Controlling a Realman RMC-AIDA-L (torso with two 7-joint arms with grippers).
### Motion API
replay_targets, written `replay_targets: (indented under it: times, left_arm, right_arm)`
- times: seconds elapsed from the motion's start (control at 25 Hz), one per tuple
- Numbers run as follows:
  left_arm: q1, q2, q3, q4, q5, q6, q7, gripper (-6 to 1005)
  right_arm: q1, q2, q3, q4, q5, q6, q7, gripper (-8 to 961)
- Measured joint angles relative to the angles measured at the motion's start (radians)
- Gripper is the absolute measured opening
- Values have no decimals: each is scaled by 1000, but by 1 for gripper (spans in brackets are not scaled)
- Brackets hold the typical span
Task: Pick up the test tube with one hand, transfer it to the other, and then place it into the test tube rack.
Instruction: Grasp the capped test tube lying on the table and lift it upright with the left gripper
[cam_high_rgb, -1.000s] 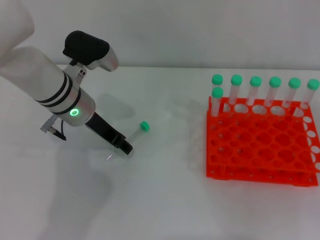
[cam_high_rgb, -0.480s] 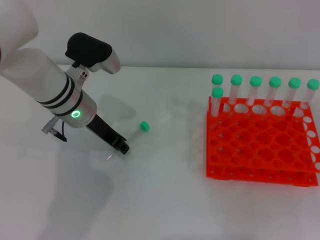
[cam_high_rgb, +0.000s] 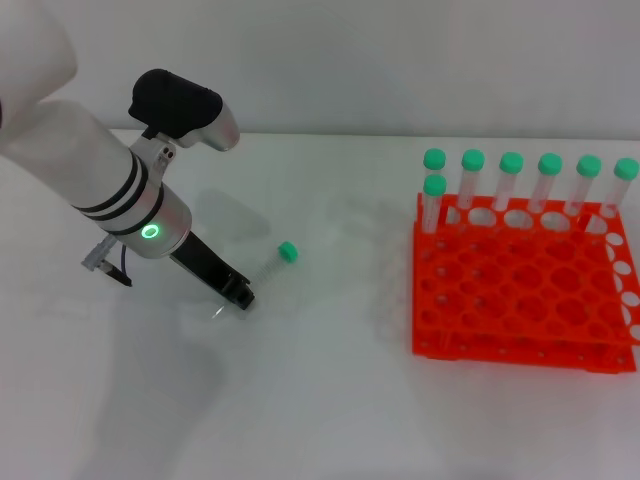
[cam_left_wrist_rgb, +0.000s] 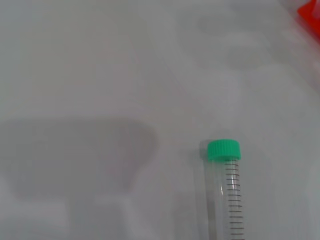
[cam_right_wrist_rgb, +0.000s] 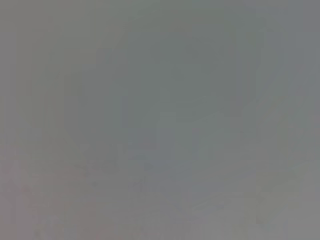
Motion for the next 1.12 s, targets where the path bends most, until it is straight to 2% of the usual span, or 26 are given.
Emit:
replay_targets:
  times: [0.24, 0.64, 0.92, 1.04, 1.08, 1.12]
  left_arm:
    - [0, 0, 0, 0, 1, -2, 3, 197]
    - [-1, -1, 0, 40, -60, -109, 16, 192]
    - [35, -2, 0, 92, -266, -257, 121, 192]
    - [61, -2, 0, 93, -400, -281, 205, 192]
    - [87, 0, 0, 92, -526, -284, 288, 192]
    - [87, 0, 0, 92, -526, -284, 288, 192]
  right_arm:
    - [0, 0, 2, 0, 0, 1, 0, 842]
    - [-5, -1, 3, -2, 0, 2, 0, 841]
    - [-7, -2, 1, -3, 0, 2, 0, 841]
    - [-9, -2, 0, -3, 0, 2, -1, 841]
    - [-11, -2, -1, -3, 0, 2, -1, 841]
    - [-12, -2, -1, -3, 0, 2, -1, 841]
